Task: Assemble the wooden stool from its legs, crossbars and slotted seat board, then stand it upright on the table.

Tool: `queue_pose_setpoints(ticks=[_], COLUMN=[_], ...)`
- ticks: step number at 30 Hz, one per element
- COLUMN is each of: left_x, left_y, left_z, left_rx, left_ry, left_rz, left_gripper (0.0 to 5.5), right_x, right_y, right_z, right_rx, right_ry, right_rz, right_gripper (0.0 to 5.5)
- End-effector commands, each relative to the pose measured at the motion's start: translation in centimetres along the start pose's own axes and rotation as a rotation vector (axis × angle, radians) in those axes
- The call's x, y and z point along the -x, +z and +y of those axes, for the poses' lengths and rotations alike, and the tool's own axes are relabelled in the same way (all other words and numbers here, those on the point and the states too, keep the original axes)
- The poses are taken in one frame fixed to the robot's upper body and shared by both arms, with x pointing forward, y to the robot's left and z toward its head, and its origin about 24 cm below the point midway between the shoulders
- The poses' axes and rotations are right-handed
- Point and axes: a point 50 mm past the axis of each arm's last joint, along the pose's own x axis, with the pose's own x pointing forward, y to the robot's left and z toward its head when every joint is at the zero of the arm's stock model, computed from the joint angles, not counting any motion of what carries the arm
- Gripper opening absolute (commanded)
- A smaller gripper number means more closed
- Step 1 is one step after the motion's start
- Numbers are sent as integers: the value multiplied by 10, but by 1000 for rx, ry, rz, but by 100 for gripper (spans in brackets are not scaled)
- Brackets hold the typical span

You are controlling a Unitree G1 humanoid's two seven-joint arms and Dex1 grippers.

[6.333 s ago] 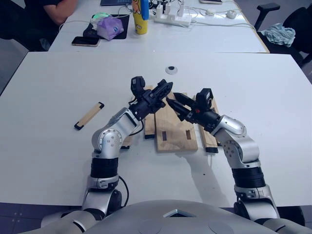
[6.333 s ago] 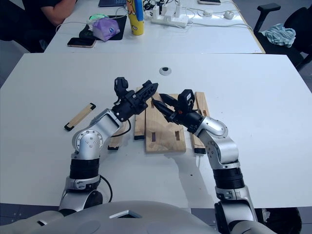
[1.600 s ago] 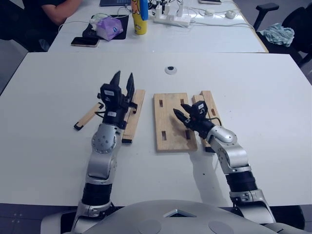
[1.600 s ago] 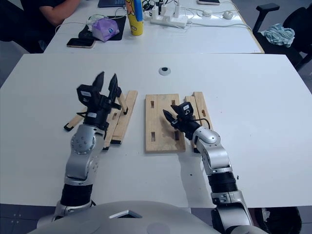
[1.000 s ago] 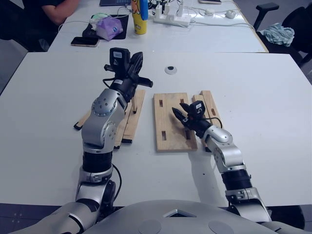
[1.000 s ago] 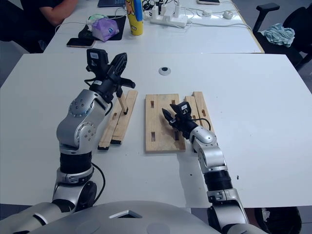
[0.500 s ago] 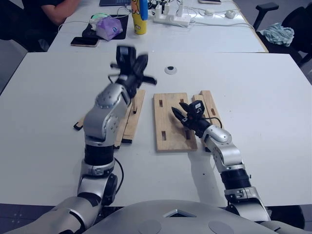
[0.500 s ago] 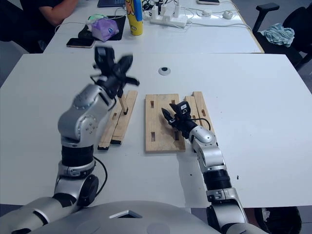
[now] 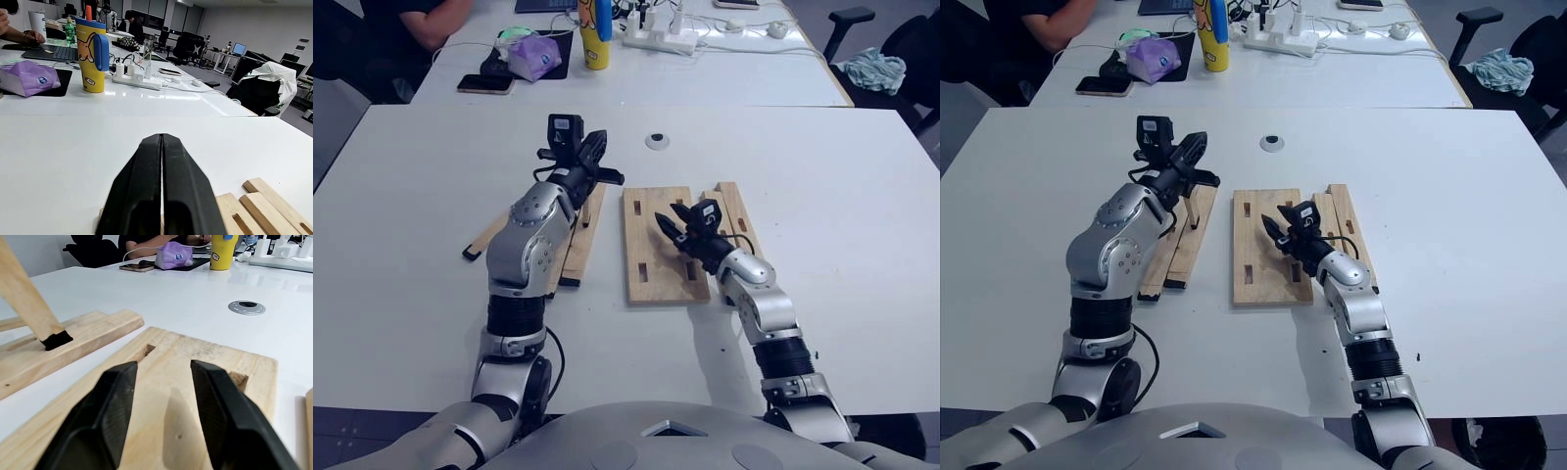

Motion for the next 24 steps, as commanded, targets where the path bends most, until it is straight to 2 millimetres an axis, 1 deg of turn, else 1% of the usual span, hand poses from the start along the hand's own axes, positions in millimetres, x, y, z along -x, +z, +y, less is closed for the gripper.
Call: queue_pose_setpoints(ticks=[1,5,7,9,10,11,12,13,14,15,16,17,18,20,22,24], left_x=[3,8,9,8,7,2,-1,-2,-1,1,2,3,3,2,-2,-4], left_y=[34,70,77,76,69,53,29,10,-15,-31,-42,-50,-52,-48,-35,-24], left_z=[-1,-12,-18,-21,-19,-14,-8,0,4,10,15,19,21,26,30,29], left_rx=[-68,-80,-40,-33,-36,-43,-33,8,12,43,14,20,24,1,-22,-27], left_ry=[37,2,-28,-40,-29,-13,-4,31,18,29,35,33,34,44,65,71], left_rz=[-183,-345,-364,-345,-305,-203,-64,29,160,228,279,307,314,283,219,158], left_gripper=[1,1,1,1,1,1,1,1,1,1,1,1,1,1,1,1], right_x=[0,-1,0,0,0,0,-1,-1,-2,-2,-2,-3,-3,-4,-4,-3], right_y=[-1,-2,-3,-4,-4,-4,-4,-3,-3,-2,-1,-1,0,1,1,-1], right_z=[-3,-2,-2,-1,-1,-1,0,0,1,1,1,1,1,1,1,1], right_rx=[7,7,8,9,10,10,10,12,14,13,14,14,14,14,13,12], right_ry=[-15,-14,-12,-9,-9,-8,-6,-4,-1,-4,-6,-6,-7,-7,-10,-10], right_rz=[3,6,8,11,12,12,11,10,7,3,0,-2,-4,-9,-11,-6], right_gripper=[203,203,203,203,203,203,203,203,203,203,203,203,203,203,203,203])
